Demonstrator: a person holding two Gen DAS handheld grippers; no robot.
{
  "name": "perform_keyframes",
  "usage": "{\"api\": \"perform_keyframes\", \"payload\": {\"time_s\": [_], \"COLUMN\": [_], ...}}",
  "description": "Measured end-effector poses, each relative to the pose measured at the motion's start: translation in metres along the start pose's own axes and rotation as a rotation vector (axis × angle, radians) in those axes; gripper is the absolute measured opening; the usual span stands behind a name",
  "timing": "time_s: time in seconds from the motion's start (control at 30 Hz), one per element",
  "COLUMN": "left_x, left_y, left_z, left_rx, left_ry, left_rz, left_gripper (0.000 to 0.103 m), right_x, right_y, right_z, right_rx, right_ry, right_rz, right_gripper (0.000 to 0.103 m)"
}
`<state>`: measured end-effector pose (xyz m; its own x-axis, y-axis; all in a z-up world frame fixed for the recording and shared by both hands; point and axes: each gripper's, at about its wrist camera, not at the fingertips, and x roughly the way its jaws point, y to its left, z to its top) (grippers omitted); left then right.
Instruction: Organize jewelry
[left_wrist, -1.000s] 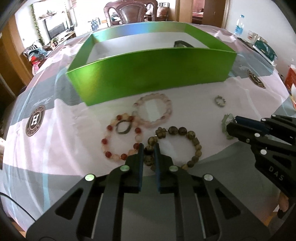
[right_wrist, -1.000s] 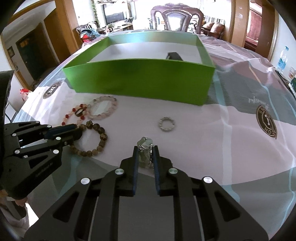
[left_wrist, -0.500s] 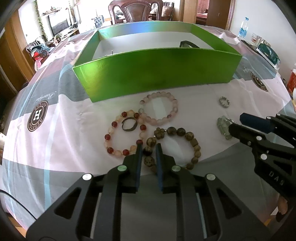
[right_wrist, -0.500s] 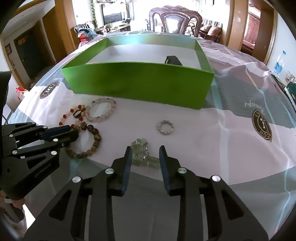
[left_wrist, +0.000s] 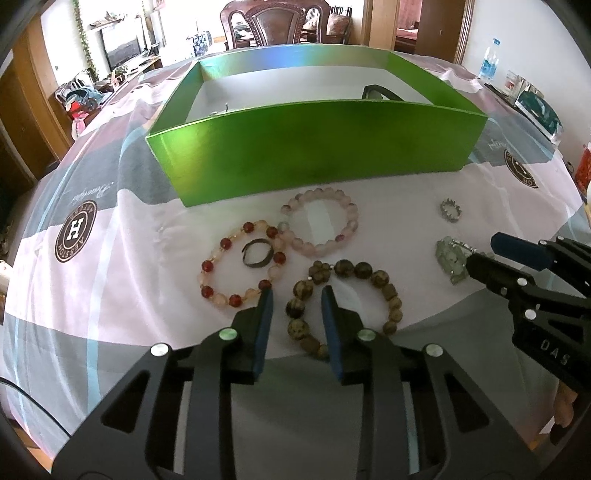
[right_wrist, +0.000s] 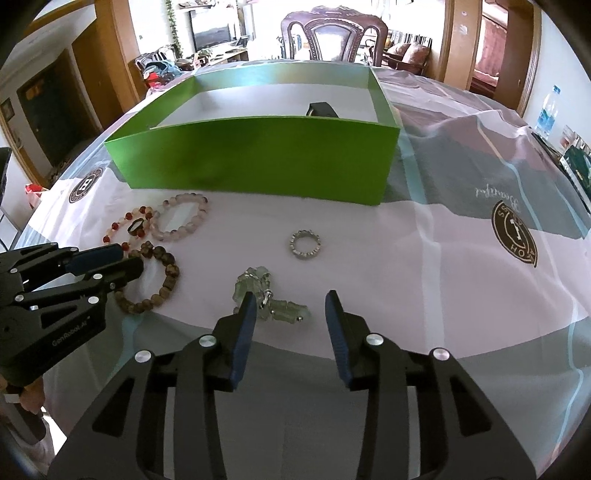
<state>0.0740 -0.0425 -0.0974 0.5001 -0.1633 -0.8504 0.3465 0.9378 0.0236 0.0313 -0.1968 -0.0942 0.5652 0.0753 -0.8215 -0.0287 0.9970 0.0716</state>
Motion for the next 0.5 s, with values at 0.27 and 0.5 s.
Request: {"api": "perform_keyframes", "payload": {"time_s": [0.27,0.5], "left_x": [0.004,0.004], "left_y": [-0.007,-0.010], "left_z": [0.005,0.004], "left_rx": [0.011,0.025], "left_ry": [-0.006,-0.014], "left_rz": [-0.004,-0.003], "left_gripper": [0.029,0.026], "right_x": [-0.003,0.000], "right_y": [0.003,0.011], "right_z": [0.000,0.005], "right_rx": [-0.004,-0.029], "right_ry": [-0.010,-0.010], "right_rz": [0.013,0.018], "right_gripper": [0.039,0.039]}}
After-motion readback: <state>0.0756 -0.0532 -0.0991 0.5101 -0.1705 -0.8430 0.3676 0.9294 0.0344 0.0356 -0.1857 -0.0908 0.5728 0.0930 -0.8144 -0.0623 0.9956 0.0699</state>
